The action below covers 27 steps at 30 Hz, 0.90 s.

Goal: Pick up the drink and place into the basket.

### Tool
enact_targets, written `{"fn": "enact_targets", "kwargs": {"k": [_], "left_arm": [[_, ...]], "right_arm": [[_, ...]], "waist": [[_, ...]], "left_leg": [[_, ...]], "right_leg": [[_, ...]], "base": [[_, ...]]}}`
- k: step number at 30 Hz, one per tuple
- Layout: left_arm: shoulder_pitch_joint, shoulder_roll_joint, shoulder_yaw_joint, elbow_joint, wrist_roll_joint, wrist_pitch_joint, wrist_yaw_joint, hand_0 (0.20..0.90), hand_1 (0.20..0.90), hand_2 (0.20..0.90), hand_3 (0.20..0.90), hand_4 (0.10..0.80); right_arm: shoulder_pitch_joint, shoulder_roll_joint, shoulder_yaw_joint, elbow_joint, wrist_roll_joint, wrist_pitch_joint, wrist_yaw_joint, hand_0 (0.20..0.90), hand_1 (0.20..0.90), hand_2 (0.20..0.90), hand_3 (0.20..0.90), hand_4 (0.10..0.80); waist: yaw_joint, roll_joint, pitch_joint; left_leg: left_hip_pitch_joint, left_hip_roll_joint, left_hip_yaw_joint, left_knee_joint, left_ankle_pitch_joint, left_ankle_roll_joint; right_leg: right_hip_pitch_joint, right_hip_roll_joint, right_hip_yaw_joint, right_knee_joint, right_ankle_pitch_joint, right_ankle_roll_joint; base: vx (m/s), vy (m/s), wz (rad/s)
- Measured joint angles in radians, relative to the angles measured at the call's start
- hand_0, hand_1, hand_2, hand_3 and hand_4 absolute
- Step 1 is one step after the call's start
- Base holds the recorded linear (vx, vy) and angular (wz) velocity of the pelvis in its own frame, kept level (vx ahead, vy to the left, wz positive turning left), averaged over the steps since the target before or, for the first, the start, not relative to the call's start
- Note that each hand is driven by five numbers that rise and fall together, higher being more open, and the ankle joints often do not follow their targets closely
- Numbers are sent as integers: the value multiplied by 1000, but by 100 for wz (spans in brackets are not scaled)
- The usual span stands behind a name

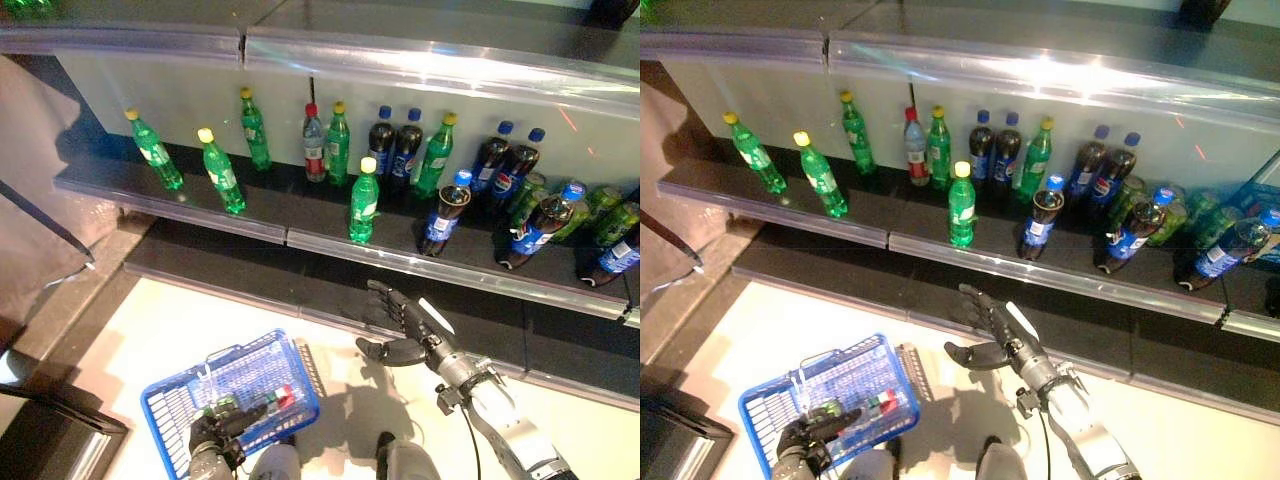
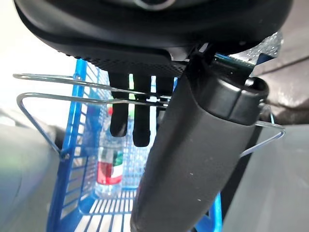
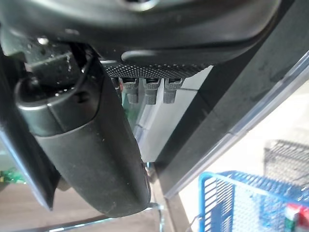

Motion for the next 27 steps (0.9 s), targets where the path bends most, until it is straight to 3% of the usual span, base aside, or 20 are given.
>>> {"fn": "enact_targets", "kwargs": {"k": [4,5,7,13,14,15,16,17,18,19,20,21,22,23,24,25,26,27], "left_arm": [[22,31,2,0,2,3,8,300,300,300,200,100],[25,33,2,0,2,4,9,300,300,300,200,100],[38,37,3,0,1,3,10,300,300,300,200,100],[34,36,3,4,1,19,2,300,300,300,200,100],[23,31,9,15,1,20,3,300,300,300,200,100],[1,30,20,34,1,24,5,300,300,300,200,100],[-10,37,33,38,1,37,6,300,300,300,200,100],[-4,48,46,41,0,47,6,300,300,300,200,100],[3,67,48,41,0,58,21,300,300,300,200,100],[6,78,49,40,0,62,27,300,300,300,200,100],[12,96,63,40,0,63,27,300,300,300,200,100],[19,112,78,38,0,63,31,300,300,300,200,100],[19,95,82,52,1,65,38,300,300,300,200,100],[32,76,79,48,0,60,40,300,300,300,200,100],[34,64,79,44,0,53,40,300,300,300,200,100],[41,45,94,45,0,27,49,300,300,300,200,100],[34,48,112,45,-1,18,50,300,300,300,200,100],[24,61,120,47,-1,13,47,300,300,300,200,100]], "right_arm": [[12,35,4,-8,-7,0,10,900,900,900,900,800],[11,36,4,-8,-7,0,10,900,900,900,900,800],[-2,40,10,-1,-7,0,18,900,900,900,900,800],[-11,73,32,8,-8,-3,12,900,900,900,900,800],[-16,75,39,14,-9,-9,2,900,900,900,900,800],[-23,75,47,17,-9,-10,-5,900,900,900,900,800],[-31,73,61,18,-10,-10,-7,900,900,900,900,800],[-48,76,86,22,-10,-9,-8,900,900,900,900,800],[-67,81,111,22,-9,-10,-7,900,900,900,900,800],[-74,86,120,23,-9,-9,-6,900,900,900,900,800],[-83,89,129,24,-7,-7,0,900,900,900,900,800],[-87,90,130,24,-7,-3,6,900,900,900,900,800],[-96,68,123,33,-6,1,6,900,900,900,900,800],[-101,41,114,35,-3,9,7,900,900,900,900,800],[-101,29,107,35,6,15,7,900,900,900,900,800],[-97,4,91,36,26,24,7,900,900,900,900,800],[-90,3,78,36,28,24,7,900,900,900,900,800],[-77,-12,57,36,31,25,7,900,900,900,900,800]], "waist": [[-2,-35,-21],[-1,-36,-22],[9,-36,-21],[3,-18,-10],[0,-7,-3],[-2,1,1],[8,-3,1],[13,-6,1],[16,-5,2],[23,-7,1],[35,-21,5],[49,-40,4],[43,-6,13],[38,17,20],[43,22,24],[46,18,26],[45,15,26],[44,9,27]], "left_leg": [[46,-2,2,-84,55,4],[52,0,4,-90,56,5],[76,10,26,-115,58,7],[103,27,9,-134,59,-1],[107,52,12,-136,63,-10],[99,72,28,-133,65,-22],[98,71,34,-134,62,-29],[103,83,38,-137,63,-42],[105,109,43,-141,73,-72],[106,125,47,-145,73,-85],[120,158,54,-155,84,-127],[140,182,55,-174,89,-149],[156,244,41,-184,100,-157],[154,295,33,-175,120,-132],[147,313,32,-161,135,-113],[127,340,33,-140,189,-44],[110,351,37,-123,215,-36],[73,363,44,-87,274,-47]], "right_leg": [[38,5,-4,-87,51,7],[44,3,-6,-96,56,8],[61,-16,-63,-128,78,2],[107,-1,-58,-168,86,2],[104,-19,-42,-132,63,22],[94,-66,-17,-83,53,51],[95,-121,-3,-84,54,79],[107,-182,3,-104,56,87],[122,-211,-6,-163,75,106],[132,-211,-12,-199,90,118],[154,-203,-41,-249,116,119],[172,-175,-52,-268,140,110],[196,-110,-59,-269,149,147],[187,-53,-61,-260,131,118],[179,-34,-50,-259,124,104],[166,4,-55,-260,127,69],[164,9,-55,-262,126,54],[163,27,-68,-266,126,33]], "base": [[-10,-13,1],[-46,-106,-9],[-55,-168,-27],[11,-321,4],[26,-628,29],[4,-583,28],[-22,-512,13],[-28,-633,-11],[-17,-586,-23],[-2,-613,-26],[-13,-532,-26],[-18,-554,-15],[-23,-518,-7],[-17,-459,-7],[-38,-429,-31],[-47,-364,-26],[-55,-362,-13],[-42,-297,12]]}}
